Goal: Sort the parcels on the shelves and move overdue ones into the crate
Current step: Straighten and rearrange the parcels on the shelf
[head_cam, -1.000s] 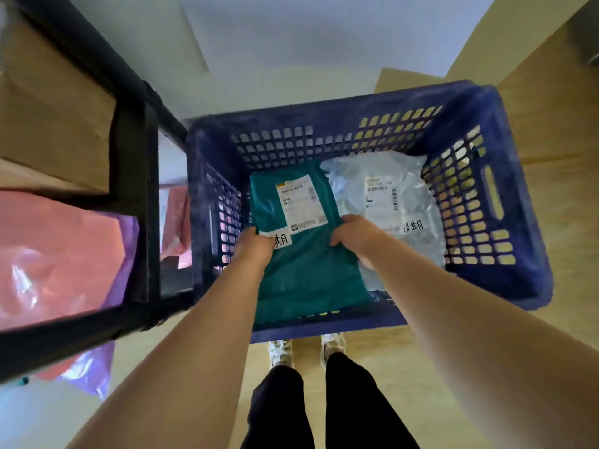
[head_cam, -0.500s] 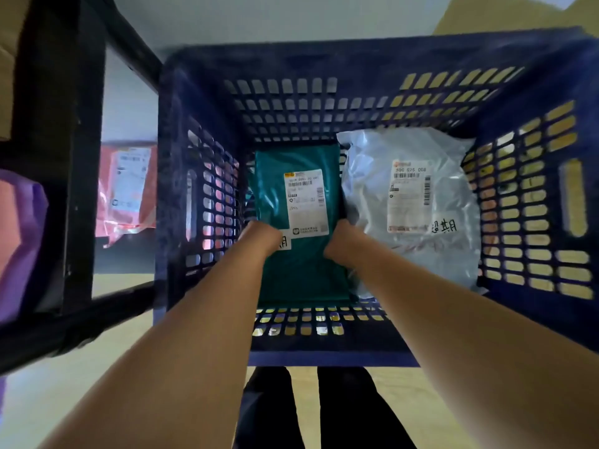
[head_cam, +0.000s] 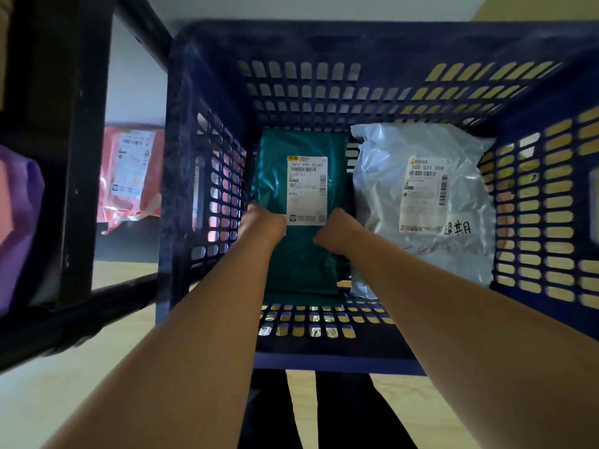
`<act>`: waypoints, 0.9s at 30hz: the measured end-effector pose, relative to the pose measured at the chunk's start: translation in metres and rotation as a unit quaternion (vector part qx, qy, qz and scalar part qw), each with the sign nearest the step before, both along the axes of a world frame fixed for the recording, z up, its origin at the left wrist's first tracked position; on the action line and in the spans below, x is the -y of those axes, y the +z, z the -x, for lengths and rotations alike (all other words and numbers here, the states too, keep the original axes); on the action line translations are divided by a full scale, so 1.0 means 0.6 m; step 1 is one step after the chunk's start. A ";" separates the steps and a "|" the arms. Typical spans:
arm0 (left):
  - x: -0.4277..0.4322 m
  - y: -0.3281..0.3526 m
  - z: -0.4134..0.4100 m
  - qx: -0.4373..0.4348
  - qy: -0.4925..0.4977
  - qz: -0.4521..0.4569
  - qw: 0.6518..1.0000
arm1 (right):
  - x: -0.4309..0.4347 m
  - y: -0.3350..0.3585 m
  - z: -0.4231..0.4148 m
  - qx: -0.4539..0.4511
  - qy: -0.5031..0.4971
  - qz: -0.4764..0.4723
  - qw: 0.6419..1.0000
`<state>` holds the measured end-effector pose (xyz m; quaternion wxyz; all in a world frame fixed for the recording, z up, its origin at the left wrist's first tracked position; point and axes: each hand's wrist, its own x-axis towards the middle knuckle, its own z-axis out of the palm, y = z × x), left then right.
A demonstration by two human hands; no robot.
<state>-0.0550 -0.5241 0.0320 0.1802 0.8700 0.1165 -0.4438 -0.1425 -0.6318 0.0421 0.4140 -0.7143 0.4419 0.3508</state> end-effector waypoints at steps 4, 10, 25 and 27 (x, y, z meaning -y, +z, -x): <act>0.007 0.012 0.000 -0.012 -0.025 -0.029 0.999 | -0.010 0.001 0.002 0.004 -0.004 -0.001 1.000; -0.006 0.042 0.020 0.001 -0.108 -0.026 0.994 | -0.009 0.029 0.011 0.031 -0.020 0.041 0.998; -0.095 0.271 0.133 0.111 -0.145 0.093 0.979 | -0.075 0.252 0.089 0.122 -0.076 0.070 0.987; -0.108 0.291 0.147 0.128 -0.157 0.124 0.971 | -0.094 0.281 0.094 0.150 -0.094 0.086 0.980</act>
